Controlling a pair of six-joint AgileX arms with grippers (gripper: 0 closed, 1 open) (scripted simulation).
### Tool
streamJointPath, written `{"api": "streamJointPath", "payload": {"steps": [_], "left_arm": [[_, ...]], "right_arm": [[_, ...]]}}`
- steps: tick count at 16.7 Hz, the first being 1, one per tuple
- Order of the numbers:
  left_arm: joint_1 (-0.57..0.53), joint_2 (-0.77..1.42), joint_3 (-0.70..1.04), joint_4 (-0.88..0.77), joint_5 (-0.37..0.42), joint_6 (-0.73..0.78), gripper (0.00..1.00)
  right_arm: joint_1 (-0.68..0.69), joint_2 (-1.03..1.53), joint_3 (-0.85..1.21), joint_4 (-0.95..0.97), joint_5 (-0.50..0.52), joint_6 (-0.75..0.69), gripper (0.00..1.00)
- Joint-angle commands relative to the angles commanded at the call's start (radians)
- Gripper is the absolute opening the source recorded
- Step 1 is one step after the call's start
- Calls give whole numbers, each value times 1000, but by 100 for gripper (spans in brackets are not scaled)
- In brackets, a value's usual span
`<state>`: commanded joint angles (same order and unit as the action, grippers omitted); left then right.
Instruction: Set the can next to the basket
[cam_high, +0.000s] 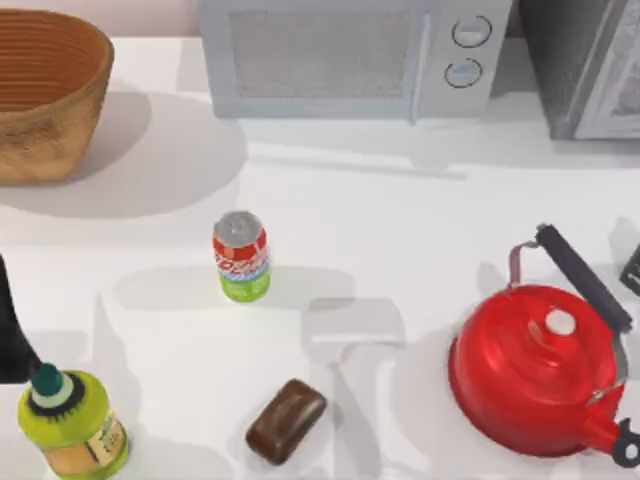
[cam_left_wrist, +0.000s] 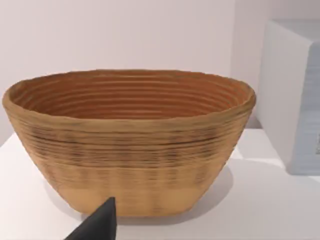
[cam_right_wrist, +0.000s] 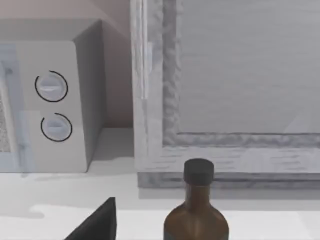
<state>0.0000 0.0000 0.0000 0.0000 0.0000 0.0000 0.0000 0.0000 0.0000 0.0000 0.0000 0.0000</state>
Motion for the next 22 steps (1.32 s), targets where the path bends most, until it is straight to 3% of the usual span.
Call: {"api": "streamJointPath", "payload": {"steps": [4, 8, 22], "left_arm": [[3, 30, 27, -23, 1, 18, 100], [19, 216, 192, -153, 4, 123, 100], [139, 1483, 1224, -933, -1, 750, 100]], "right_arm": [[0, 0, 0, 0, 0, 0, 100], [0, 0, 0, 0, 0, 0, 100], [0, 0, 0, 0, 0, 0, 100]]}}
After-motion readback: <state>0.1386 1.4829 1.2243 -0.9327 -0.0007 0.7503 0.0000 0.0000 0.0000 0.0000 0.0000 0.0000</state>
